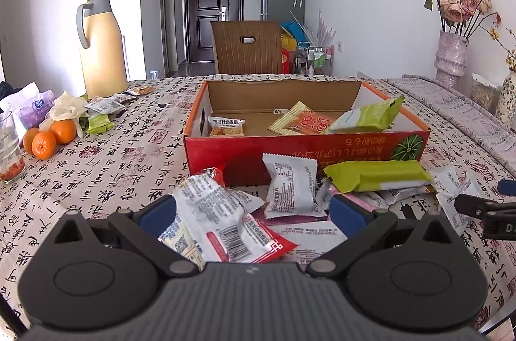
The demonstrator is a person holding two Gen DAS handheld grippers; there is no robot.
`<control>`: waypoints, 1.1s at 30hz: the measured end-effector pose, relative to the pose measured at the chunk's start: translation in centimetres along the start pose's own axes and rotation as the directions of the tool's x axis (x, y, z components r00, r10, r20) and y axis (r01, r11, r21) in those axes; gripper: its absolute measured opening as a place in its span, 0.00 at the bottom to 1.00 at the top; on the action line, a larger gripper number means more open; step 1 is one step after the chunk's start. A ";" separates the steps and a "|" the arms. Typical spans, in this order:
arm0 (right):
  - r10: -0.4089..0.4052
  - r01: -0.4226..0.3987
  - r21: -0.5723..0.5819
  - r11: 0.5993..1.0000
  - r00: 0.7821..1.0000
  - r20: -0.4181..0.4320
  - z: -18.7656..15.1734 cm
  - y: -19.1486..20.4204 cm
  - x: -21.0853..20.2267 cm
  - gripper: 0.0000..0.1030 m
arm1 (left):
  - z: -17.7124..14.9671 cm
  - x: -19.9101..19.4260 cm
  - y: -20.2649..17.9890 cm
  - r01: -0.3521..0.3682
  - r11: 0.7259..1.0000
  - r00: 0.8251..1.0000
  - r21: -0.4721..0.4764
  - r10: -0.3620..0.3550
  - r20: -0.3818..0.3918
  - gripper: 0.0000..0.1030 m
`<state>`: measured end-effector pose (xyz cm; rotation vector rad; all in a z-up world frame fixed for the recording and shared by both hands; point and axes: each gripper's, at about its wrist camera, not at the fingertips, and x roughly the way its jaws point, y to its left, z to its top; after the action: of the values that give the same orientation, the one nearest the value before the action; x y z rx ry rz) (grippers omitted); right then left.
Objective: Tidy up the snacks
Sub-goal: 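Move both tools back to the snack pile, then grasp a white packet with the right gripper while the left gripper grasps the red-and-white snack bag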
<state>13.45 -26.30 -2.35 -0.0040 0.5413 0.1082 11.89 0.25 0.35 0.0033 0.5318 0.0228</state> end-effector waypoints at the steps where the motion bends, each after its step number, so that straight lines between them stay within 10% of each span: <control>1: -0.008 0.008 -0.017 1.000 1.000 -0.005 0.1 0.1 0.3 1.00 | 0.0 0.0 0.0 -0.001 1.000 1.000 0.001 0.001 -0.001 1.00; 10: -0.041 0.033 -0.135 0.990 0.997 -0.059 -0.1 0.9 3.5 0.94 | 0.0 0.4 -0.1 -0.008 1.000 1.000 0.002 0.009 -0.009 1.00; 33: -0.016 0.015 -0.050 0.999 1.000 -0.021 -0.2 -0.7 1.1 0.22 | 0.2 0.6 0.0 -0.010 1.000 1.000 -0.005 0.010 -0.016 1.00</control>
<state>14.40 -26.91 -3.13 -0.0578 0.5598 0.1070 12.52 0.23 0.25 0.0013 0.5473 0.0340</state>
